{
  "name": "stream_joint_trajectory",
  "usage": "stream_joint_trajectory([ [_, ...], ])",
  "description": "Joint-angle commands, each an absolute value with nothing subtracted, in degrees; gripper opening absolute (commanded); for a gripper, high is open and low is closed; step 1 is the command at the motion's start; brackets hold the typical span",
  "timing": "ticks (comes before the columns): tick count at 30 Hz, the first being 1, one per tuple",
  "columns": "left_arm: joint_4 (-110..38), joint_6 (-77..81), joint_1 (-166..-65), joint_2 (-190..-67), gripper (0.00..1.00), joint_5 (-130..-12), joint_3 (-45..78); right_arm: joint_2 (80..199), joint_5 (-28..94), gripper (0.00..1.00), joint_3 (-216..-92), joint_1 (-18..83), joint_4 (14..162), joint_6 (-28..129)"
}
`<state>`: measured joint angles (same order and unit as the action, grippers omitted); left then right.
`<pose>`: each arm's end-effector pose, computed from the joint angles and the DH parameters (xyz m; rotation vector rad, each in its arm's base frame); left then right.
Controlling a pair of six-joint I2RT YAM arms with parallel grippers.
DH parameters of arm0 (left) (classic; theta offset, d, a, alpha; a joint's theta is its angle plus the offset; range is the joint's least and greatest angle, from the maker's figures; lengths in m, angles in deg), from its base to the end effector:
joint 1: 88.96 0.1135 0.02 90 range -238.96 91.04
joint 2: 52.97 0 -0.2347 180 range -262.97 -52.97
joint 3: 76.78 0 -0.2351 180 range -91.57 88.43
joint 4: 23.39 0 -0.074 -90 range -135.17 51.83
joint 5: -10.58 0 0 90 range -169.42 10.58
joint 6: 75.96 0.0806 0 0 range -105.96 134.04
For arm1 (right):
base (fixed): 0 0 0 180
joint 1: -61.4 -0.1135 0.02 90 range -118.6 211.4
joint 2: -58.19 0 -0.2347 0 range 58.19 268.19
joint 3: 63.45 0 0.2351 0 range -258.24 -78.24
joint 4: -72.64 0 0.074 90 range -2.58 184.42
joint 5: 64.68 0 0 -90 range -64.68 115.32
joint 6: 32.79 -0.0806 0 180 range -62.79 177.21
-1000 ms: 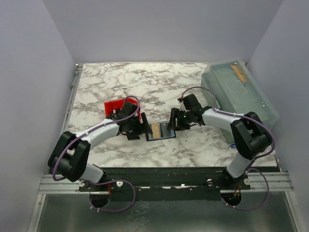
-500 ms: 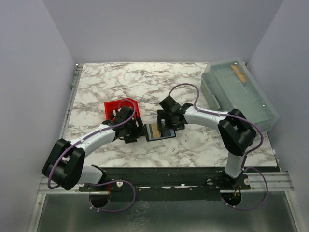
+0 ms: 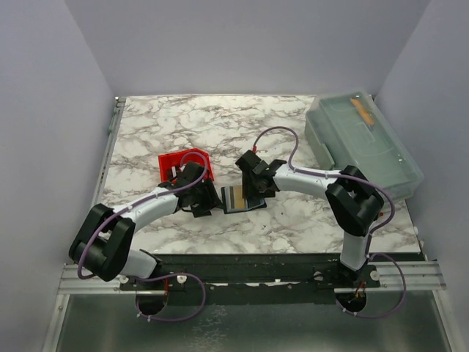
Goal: Put the credit cards into the card holder
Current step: Insert the credit card into the card holder, then close the card holder at the center of the board.
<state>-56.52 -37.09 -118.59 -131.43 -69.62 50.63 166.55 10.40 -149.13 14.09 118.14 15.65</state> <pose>0.2224 -0.1423 0.1094 -0.4502 2.7229 -0.6759 0.2643 0.2559 0.1046 -0.0671 2.6881 0.1114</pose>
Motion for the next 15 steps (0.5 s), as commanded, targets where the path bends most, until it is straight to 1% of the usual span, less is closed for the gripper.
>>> stream_joint_trajectory([
  [1, -52.8, -37.8, -118.8, -133.2, 0.57, -68.1, 50.1, 169.1, 14.5, 0.62, -144.4, 13.5, 117.5, 14.6],
  [3, -51.1, -38.3, -118.9, -134.3, 0.53, -67.4, 50.2, 168.0, 16.1, 0.62, -142.9, 13.5, 115.4, 14.9],
  [6, -46.3, -39.5, -118.8, -135.3, 0.52, -65.1, 51.0, 166.3, 19.0, 0.63, -140.7, 13.6, 111.8, 15.1],
  [8, -43.0, -40.6, -118.9, -135.0, 0.56, -63.7, 52.0, 165.5, 20.8, 0.67, -139.8, 13.6, 110.2, 15.4],
  [10, -40.5, -41.4, -119.0, -134.7, 0.64, -63.4, 52.7, 164.3, 22.0, 0.72, -138.5, 13.7, 108.4, 15.5],
  [13, -39.7, -41.6, -118.9, -135.5, 0.66, -63.5, 52.5, 162.5, 23.0, 0.76, -136.8, 14.3, 106.3, 15.6],
  [15, -39.7, -41.7, -119.0, -136.5, 0.67, -63.6, 52.2, 161.5, 22.6, 0.82, -136.5, 14.6, 106.7, 15.7],
])
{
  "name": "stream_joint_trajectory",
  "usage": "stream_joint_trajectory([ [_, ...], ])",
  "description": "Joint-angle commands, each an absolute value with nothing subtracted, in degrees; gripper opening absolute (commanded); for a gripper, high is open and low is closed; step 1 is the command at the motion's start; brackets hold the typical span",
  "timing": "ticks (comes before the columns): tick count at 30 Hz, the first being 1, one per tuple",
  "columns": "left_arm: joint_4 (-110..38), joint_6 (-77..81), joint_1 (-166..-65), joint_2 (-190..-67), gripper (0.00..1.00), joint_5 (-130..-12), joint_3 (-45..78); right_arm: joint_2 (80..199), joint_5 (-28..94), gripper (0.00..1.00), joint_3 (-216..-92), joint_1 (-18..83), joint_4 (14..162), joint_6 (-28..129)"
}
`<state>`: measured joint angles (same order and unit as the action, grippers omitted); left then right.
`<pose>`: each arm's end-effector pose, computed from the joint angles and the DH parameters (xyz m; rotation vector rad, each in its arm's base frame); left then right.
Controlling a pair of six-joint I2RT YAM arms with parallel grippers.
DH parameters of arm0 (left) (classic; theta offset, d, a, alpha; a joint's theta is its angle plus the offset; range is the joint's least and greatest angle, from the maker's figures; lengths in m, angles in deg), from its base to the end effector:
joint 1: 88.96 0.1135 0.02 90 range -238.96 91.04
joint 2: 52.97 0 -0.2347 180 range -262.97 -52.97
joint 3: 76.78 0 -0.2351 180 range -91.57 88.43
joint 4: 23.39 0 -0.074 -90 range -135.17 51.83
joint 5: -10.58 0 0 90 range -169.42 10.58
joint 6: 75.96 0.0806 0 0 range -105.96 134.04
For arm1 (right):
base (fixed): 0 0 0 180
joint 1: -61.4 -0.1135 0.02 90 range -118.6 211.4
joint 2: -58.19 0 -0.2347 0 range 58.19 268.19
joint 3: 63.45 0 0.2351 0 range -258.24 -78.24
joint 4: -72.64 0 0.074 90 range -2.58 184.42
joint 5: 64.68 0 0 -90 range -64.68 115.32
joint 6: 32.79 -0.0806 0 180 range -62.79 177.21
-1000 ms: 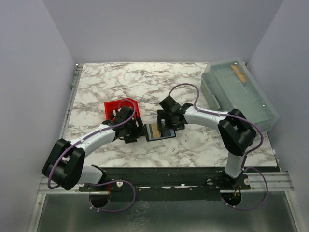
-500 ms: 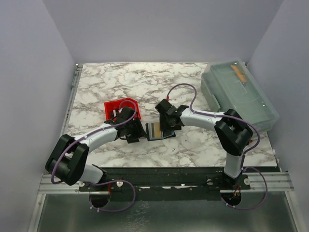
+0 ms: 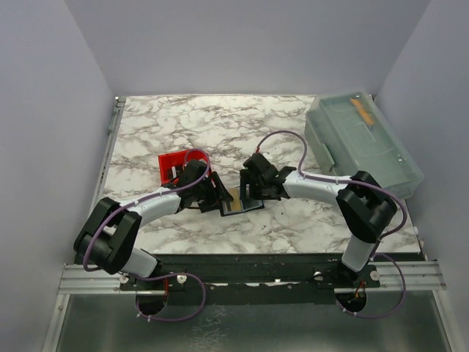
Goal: Put the credit cards into the card holder
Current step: Close the card holder at the center of the board.
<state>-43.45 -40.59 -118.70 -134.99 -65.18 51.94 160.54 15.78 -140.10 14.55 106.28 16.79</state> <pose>0.2382 -0.1589 0.1079 -0.4575 2.6216 -0.8818 0.2562 0.2537 0.1088 -0.0872 2.6213 0.3377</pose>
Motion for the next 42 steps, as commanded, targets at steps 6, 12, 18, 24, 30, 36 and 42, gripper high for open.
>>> stream_joint_trajectory([
  [6, -39.4, -42.7, -119.0, -135.0, 0.73, -65.4, 53.7, 157.2, 24.8, 0.89, -136.7, 15.8, 107.8, 18.2],
  [12, -40.0, -42.1, -119.0, -133.5, 0.72, -65.3, 55.1, 151.0, 26.1, 0.86, -137.1, 16.4, 110.0, 20.4],
  [18, -41.9, -40.9, -118.9, -132.8, 0.68, -65.3, 55.5, 150.3, 18.2, 0.79, -139.6, 17.3, 117.9, 20.3],
  [24, -43.8, -39.6, -118.9, -131.9, 0.68, -65.1, 54.9, 150.9, 14.2, 0.85, -139.3, 17.7, 120.8, 19.1],
  [30, -43.2, -38.8, -118.2, -133.6, 0.68, -64.8, 54.6, 155.3, 11.2, 0.72, -138.6, 18.0, 117.0, 19.9],
  [36, -41.3, -37.8, -117.6, -135.8, 0.77, -63.0, 53.1, 158.6, 9.5, 0.43, -136.7, 18.5, 111.7, 19.7],
  [42, -38.4, -37.0, -117.7, -138.4, 0.78, -63.4, 53.1, 159.7, 11.8, 0.21, -133.7, 18.8, 108.7, 19.5],
])
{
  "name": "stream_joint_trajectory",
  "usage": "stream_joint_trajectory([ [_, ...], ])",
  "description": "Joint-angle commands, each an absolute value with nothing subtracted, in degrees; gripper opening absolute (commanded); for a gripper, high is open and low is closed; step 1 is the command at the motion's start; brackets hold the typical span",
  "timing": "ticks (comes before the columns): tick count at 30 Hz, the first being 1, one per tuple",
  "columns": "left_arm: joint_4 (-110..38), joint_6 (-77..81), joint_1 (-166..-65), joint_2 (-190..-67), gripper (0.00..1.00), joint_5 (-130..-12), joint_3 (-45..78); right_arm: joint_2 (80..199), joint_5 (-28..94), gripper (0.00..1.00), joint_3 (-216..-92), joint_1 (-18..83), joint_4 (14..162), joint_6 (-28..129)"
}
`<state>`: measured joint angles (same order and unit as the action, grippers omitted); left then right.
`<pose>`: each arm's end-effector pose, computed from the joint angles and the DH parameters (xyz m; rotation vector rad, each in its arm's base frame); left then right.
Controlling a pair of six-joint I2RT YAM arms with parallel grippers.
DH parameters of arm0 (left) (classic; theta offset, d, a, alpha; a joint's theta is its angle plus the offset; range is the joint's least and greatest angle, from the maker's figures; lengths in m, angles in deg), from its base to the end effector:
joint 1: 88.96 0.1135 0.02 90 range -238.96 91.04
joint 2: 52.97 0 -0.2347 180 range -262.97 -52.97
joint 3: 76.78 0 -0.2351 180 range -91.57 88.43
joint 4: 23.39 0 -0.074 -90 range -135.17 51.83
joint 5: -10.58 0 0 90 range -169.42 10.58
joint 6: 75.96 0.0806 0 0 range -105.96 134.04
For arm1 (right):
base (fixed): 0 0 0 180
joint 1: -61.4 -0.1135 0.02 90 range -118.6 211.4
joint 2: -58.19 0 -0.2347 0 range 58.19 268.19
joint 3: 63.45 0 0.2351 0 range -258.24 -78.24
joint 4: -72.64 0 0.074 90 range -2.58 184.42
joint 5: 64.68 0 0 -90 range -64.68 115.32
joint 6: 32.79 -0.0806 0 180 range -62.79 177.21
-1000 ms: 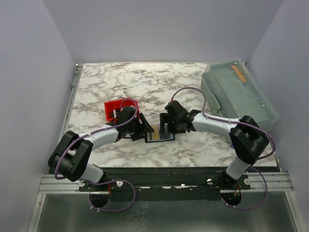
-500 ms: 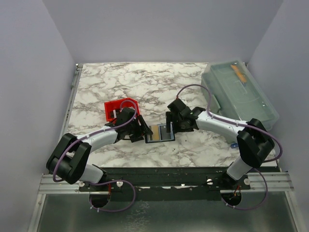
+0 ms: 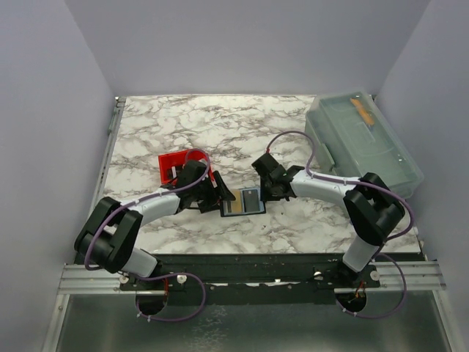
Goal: Put the credit cards into the card holder
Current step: Close the card holder at the center of the board.
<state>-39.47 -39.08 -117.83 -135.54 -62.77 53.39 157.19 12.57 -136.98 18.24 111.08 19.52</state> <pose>0.2402 -0.1588 0.1053 -0.4105 2.5981 -0.9373 0.2573 0.2169 0.1071 -0.0579 2.6487 0.1727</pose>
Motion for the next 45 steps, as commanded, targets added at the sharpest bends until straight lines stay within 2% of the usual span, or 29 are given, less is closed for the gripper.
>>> stream_joint_trajectory([
  [1, -37.3, -36.9, -117.6, -138.8, 0.78, -63.2, 53.1, 159.7, 12.5, 0.18, -133.3, 18.9, 108.2, 19.5],
  [5, -33.9, -37.6, -117.6, -137.3, 0.74, -59.7, 53.3, 158.3, 16.6, 0.09, -131.2, 19.3, 105.2, 19.7],
  [11, -29.8, -40.5, -117.9, -129.4, 0.7, -56.2, 52.7, 155.7, 24.3, 0.07, -126.8, 20.4, 98.3, 18.6],
  [21, -14.9, -49.7, -123.2, -140.8, 0.7, -49.0, 48.8, 151.7, 31.6, 0.08, -123.2, 23.4, 94.1, 13.5],
  [23, -11.4, -51.6, -124.0, -145.2, 0.69, -47.5, 48.3, 150.3, 32.7, 0.11, -122.3, 24.7, 94.3, 12.6],
  [31, -14.9, -47.4, -123.5, -144.3, 0.68, -48.6, 48.9, 143.1, 30.4, 0.48, -121.9, 25.7, 100.0, 15.7],
  [34, -21.2, -44.6, -123.2, -142.9, 0.59, -50.5, 48.1, 141.2, 30.8, 0.49, -122.4, 25.7, 100.3, 16.5],
  [39, -30.3, -40.8, -123.2, -144.3, 0.28, -54.0, 46.2, 142.7, 30.3, 0.37, -124.5, 25.8, 100.4, 17.8],
  [42, -31.2, -41.0, -123.2, -145.3, 0.18, -54.7, 46.5, 144.3, 29.2, 0.31, -126.1, 25.7, 100.8, 18.5],
  [45, -32.4, -40.6, -123.2, -146.4, 0.13, -55.5, 46.4, 145.0, 29.0, 0.24, -127.1, 25.7, 100.9, 19.0],
])
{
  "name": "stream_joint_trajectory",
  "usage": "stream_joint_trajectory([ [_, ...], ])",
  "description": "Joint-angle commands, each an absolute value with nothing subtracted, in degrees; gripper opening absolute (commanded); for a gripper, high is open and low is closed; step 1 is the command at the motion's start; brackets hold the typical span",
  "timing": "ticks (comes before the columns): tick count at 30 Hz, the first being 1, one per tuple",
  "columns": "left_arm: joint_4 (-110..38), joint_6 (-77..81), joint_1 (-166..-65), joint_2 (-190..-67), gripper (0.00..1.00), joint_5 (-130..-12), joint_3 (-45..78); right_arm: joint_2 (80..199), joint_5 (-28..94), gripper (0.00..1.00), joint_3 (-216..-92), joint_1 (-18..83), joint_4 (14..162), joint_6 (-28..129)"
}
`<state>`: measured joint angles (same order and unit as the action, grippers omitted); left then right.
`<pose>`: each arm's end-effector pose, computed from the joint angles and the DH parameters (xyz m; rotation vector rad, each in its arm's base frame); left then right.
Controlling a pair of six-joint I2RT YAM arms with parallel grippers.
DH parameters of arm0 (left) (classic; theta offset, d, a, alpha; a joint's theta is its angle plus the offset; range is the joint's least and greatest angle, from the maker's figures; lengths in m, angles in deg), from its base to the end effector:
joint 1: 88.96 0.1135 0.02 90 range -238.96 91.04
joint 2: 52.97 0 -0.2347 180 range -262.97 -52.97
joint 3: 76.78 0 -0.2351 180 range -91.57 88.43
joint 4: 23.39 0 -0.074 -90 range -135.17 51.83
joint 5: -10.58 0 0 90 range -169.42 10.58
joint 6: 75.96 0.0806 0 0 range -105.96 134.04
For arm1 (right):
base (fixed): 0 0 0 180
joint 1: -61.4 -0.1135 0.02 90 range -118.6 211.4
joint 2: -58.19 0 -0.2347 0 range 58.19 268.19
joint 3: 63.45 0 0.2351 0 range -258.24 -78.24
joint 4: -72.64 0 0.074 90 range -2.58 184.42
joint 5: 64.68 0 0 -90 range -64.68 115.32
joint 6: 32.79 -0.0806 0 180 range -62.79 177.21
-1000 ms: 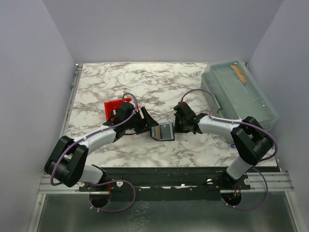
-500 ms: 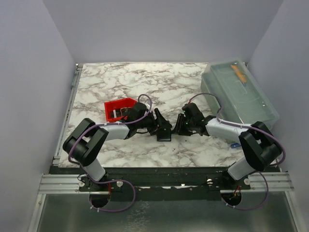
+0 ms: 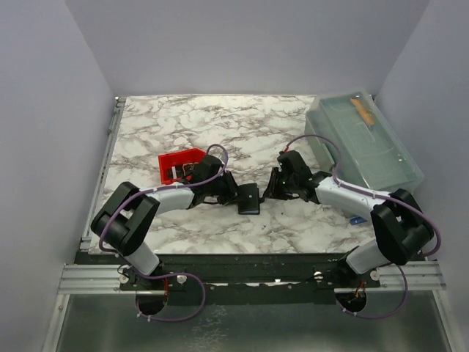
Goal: Put the credit cards into the card holder
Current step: Close the card holder at the center of the board.
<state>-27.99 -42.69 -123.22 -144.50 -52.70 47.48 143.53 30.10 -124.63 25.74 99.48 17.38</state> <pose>0.2508 -0.2147 0.1160 -0.2229 2.5623 -1.2683 0.2500 0.1877 0.1313 0.0557 2.5778 0.6439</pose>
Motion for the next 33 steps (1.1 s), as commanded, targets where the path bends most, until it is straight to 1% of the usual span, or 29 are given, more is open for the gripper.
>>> stream_joint_trajectory([
  [1, -33.0, -40.4, -123.2, -146.9, 0.12, -55.7, 46.2, 145.0, 29.0, 0.23, -127.2, 25.7, 100.8, 19.1],
  [6, -34.1, -39.7, -123.2, -149.2, 0.09, -56.0, 46.0, 145.7, 28.1, 0.21, -128.2, 25.7, 101.1, 19.9],
  [10, -34.1, -39.7, -123.2, -149.8, 0.08, -56.0, 46.1, 147.0, 27.8, 0.17, -129.2, 25.7, 101.6, 20.5],
  [12, -34.1, -39.5, -123.2, -149.8, 0.07, -56.0, 46.1, 147.3, 27.3, 0.16, -129.3, 25.7, 101.8, 20.4],
  [13, -34.1, -39.4, -123.2, -149.7, 0.07, -56.0, 46.1, 147.4, 27.1, 0.14, -129.3, 25.7, 102.0, 20.4],
  [15, -34.4, -39.3, -123.2, -149.8, 0.07, -56.0, 45.9, 147.6, 26.7, 0.08, -129.4, 25.8, 102.3, 20.5],
  [19, -34.7, -39.2, -123.3, -150.2, 0.07, -56.0, 45.8, 147.2, 27.8, 0.01, -129.2, 25.7, 102.1, 20.3],
  [28, -35.0, -38.9, -123.3, -150.8, 0.05, -55.8, 45.7, 145.0, 38.4, 0.0, -125.5, 25.7, 91.7, 22.1],
  [33, -35.4, -38.7, -123.4, -150.9, 0.05, -55.7, 45.4, 146.5, 43.1, 0.0, -125.2, 25.7, 88.2, 23.7],
])
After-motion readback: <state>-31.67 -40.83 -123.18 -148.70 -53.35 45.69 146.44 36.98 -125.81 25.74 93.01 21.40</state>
